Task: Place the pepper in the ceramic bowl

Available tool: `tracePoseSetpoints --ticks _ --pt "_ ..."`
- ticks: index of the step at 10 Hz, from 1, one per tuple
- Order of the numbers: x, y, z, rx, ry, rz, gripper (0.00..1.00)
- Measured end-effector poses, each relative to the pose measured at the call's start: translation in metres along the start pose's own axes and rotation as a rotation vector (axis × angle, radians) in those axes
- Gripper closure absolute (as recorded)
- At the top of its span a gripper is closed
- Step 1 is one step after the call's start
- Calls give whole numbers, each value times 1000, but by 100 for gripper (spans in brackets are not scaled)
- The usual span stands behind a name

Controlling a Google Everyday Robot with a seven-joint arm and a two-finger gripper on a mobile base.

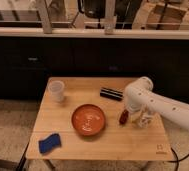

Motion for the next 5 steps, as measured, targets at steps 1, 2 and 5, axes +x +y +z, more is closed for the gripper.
tracePoseSetpoints --ticks 1,2,5 --pt "6 1 5 2 0 -4 49" --pt "10 2 7 1 -1 -6 43" --pt "18 5 8 -4 3 -34 33"
